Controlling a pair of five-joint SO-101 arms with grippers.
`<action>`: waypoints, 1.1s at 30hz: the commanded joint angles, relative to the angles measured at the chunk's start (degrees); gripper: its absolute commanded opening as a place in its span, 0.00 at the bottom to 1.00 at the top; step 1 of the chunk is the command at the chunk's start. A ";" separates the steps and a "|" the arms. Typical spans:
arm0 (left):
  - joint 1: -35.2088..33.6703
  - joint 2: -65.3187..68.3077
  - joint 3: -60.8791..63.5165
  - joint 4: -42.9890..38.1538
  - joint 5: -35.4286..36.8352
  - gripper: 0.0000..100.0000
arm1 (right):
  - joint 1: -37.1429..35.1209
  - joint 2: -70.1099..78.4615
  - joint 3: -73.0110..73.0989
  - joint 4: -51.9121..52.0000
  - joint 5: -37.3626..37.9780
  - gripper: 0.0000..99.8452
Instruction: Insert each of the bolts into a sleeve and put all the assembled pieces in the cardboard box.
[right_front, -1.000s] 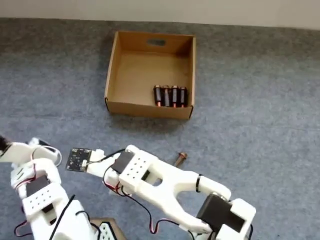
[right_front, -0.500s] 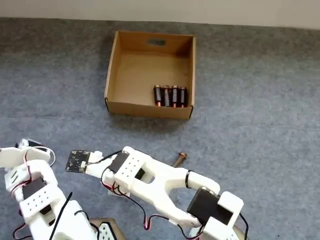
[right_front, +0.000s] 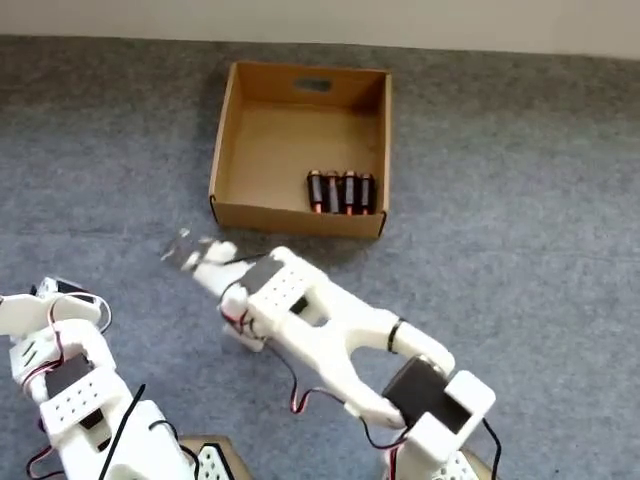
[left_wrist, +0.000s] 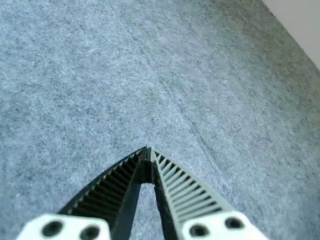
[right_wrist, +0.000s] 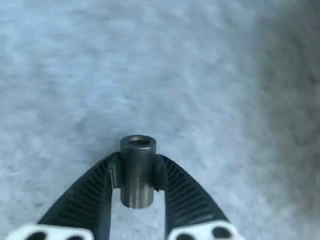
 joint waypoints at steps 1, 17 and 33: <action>-0.13 -1.27 -1.45 -1.23 0.26 0.01 | 4.53 -3.47 -1.10 0.84 -8.79 0.01; 1.98 -1.27 -1.45 -1.23 0.26 0.01 | 9.01 -16.66 21.14 -10.77 -13.10 0.21; 1.98 -1.27 -1.45 -1.23 0.26 0.01 | 9.54 -6.99 15.60 -8.48 -6.51 0.18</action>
